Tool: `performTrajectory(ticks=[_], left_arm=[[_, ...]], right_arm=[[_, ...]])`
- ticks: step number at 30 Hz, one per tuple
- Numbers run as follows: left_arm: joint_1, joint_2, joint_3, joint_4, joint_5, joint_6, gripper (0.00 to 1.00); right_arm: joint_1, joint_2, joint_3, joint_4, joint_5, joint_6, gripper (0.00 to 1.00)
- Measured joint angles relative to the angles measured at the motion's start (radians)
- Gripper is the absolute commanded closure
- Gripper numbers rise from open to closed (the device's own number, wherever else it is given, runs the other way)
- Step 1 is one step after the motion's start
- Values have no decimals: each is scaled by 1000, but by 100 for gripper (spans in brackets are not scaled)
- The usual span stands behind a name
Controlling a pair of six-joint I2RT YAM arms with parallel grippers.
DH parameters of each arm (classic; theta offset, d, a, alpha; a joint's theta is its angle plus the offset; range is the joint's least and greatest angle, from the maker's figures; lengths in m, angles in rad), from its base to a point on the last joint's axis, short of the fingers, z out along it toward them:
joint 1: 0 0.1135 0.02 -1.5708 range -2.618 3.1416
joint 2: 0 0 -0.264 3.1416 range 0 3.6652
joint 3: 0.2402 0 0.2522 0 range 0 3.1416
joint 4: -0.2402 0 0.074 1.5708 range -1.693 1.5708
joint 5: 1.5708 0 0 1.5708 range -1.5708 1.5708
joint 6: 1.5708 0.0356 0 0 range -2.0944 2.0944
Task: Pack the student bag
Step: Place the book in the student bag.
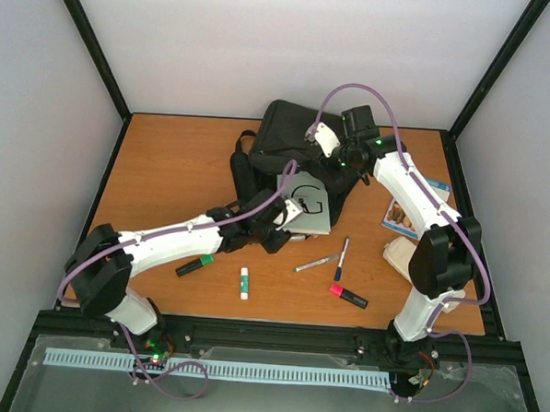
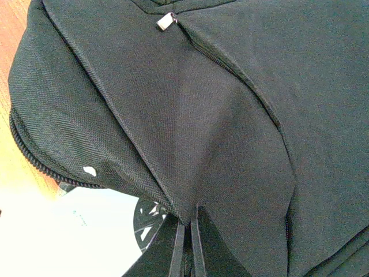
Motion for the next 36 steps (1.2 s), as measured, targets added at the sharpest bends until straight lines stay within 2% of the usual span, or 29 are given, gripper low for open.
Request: performTrajectory(ticks=[10,16,23,29,36], left_arm=[[-26,146,-3,150,-140,178,44],[-27,197,1,229,-180,252,44],[-27,285,45,248,-201,322,45],[-31,315,65,273,-233,357,51],[-33,375,67,370,-336,431,58]], right_arm=[[-1,0,-6,0,-22,0,97],[-1,0,-15,1,-38,0,97],[-1,0,-16,2,-48,0,97],[-1,0,-16,0,-61,0,97],[-1,0,-18,-3,-86,-11,97]])
